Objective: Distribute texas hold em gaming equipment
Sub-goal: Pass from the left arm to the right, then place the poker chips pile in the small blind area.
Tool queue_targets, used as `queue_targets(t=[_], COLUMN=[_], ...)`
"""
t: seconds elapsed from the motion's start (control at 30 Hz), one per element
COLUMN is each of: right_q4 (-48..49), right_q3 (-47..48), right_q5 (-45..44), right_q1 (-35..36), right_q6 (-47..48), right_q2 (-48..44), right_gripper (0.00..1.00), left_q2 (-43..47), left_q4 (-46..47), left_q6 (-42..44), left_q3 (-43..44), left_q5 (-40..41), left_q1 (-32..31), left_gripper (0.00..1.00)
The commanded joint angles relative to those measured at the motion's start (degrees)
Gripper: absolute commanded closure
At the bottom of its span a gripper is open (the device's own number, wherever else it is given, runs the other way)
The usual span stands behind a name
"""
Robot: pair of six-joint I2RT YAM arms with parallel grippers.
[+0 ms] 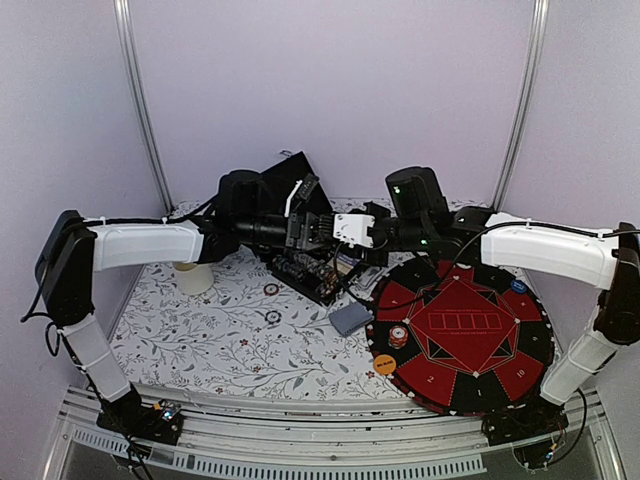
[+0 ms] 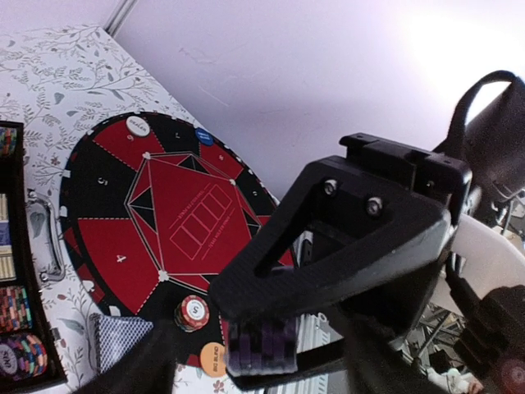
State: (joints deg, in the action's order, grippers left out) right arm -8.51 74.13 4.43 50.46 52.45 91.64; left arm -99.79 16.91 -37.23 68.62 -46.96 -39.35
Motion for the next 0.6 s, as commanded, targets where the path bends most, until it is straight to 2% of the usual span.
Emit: queue_targets(t=[0.0, 0.03, 0.07, 0.3, 0.47, 0.57], right_q4=[-3.51, -4.27, -5.01, -8.36, -11.50, -12.15], right_q3=[0.92, 0.67, 0.14, -5.52, -9.17, -11.16], right_q5=[-1.00, -0.02, 1.26, 4.85, 4.39, 2.70], right_q1=[-3.50, -4.81, -6.24, -14.83, -27.34, -37.18], right_q6=[-4.75, -6.97, -8.27, -15.68, -20.95, -25.86], right_q2=[-0.45, -0.94, -1.57, -7.38, -10.08, -9.92], right_gripper=[0.98, 0.98, 0.98, 0.98, 0.98, 0.98], left_q2=[2.24, 3.10, 4.38, 10.26, 12.32, 12.99], left_q4=[-4.91, -5.84, -7.07, -16.36, -19.05, -19.69], left_q6=[5.08, 6.06, 7.33, 16.95, 20.58, 21.41], left_q3=[0.55, 0.33, 0.15, 0.17, -1.49, -2.41], left_q5=[5.27, 6.92, 9.18, 22.64, 26.26, 27.16], left_q1=[0.99, 1.50, 1.99, 3.42, 4.55, 5.00], left_gripper=[0.08, 0.02, 0.02, 0.02, 0.02, 0.02])
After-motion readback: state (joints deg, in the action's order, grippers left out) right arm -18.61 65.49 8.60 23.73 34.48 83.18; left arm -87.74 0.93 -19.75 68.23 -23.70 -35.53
